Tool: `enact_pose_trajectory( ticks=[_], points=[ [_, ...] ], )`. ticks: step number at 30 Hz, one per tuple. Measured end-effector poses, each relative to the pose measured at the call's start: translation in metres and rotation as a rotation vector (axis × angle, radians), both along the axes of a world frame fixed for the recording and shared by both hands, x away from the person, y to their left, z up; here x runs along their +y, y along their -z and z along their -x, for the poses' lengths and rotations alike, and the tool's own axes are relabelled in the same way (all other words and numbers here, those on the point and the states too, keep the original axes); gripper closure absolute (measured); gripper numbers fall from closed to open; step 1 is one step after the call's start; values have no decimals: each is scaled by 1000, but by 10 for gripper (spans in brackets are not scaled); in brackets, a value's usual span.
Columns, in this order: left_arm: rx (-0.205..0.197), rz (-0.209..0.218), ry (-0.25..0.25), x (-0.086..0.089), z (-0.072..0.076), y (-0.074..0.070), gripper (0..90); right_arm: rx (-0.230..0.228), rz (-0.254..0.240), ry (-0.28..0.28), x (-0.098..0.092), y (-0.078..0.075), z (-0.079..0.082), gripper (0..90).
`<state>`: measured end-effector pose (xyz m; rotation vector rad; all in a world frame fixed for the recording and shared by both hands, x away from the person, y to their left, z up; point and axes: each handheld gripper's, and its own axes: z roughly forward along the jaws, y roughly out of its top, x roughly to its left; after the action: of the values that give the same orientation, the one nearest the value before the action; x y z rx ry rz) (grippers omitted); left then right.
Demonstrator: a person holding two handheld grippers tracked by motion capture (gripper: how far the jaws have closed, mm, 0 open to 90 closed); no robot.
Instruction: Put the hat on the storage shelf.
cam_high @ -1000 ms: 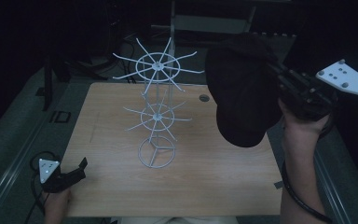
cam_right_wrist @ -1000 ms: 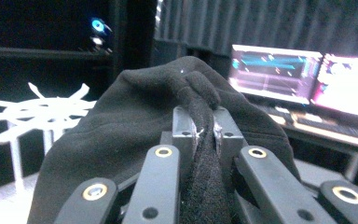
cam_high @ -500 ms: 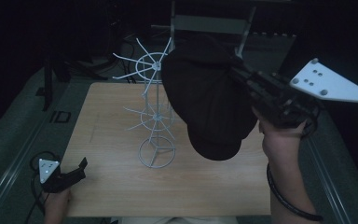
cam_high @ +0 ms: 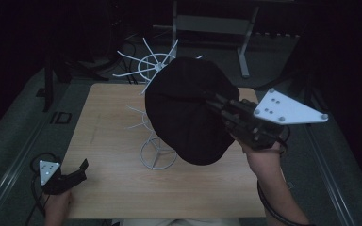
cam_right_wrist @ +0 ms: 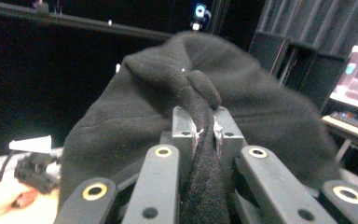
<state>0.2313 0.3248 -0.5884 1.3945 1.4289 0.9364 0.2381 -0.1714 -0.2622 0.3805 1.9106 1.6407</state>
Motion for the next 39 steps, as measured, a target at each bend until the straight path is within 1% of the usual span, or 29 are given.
enact_pose_trajectory(
  ticks=[2, 3, 5, 9, 10, 13, 16, 20, 22, 23, 26, 27, 28, 29, 30, 33, 34, 35, 36, 38, 39],
  points=[
    [0, -1, 0, 0, 0, 0, 14, 25, -2, -15, 0, 10, -3, 824],
    [0, 0, 0, 0, 0, 0, 15, 28, 3, -13, 1, 14, -4, 823],
    [1, -1, 0, 0, 0, 0, 14, 47, -1, -24, 1, 22, -6, 823],
    [-2, 0, -1, 0, 0, 0, 15, 62, -10, -25, 0, 35, -11, 821],
    [-2, 0, -1, 0, 0, 0, 15, 64, -8, -16, 0, 38, -11, 820],
    [-1, 0, -1, 0, 0, 0, 14, 81, -5, -16, 1, 47, -14, 812],
    [-1, 1, -1, 0, 0, 0, 14, 89, -7, -15, 0, 52, -16, 800],
    [-1, 0, -2, 0, 0, 0, 15, 85, -5, -1, -1, 53, -16, 772],
    [0, 0, -2, 0, 0, 0, 14, 86, -5, -3, -2, 53, -16, 757],
    [-1, -1, -2, 0, 0, 0, 14, 87, -7, -2, -2, 53, -16, 735],
    [-1, 0, -2, 0, 0, 0, 15, 80, -17, -3, -6, 52, -13, 633],
    [-1, 0, -3, 0, 0, 0, 15, 74, -18, -12, -8, 51, -13, 580],
    [0, -1, -2, 0, 0, 0, 14, 65, -24, -16, -9, 50, -12, 554],
    [0, 0, -2, 0, 0, 0, 14, 56, -30, -8, -11, 48, -11, 511],
    [0, 1, -3, 0, 0, 0, 14, 50, -32, -3, -12, 47, -10, 448],
    [0, 1, -2, 0, 0, 0, 14, 29, -60, 19, -19, 43, -8, 329],
    [0, 1, -2, 0, 0, 0, 15, 29, -60, 19, -19, 43, -8, 329],
    [0, 1, -2, 0, 0, 0, 15, 28, -71, 21, -21, 42, -7, 287],
    [0, 0, -2, 0, 0, 0, 14, 25, -100, 41, -28, 41, -7, 261],
    [1, 0, -1, 0, 0, 0, 15, 27, -115, 39, -35, 40, -7, 224],
    [1, 0, -2, 0, 0, 0, 14, 25, -118, 52, -39, 39, -8, 219]
  ],
)
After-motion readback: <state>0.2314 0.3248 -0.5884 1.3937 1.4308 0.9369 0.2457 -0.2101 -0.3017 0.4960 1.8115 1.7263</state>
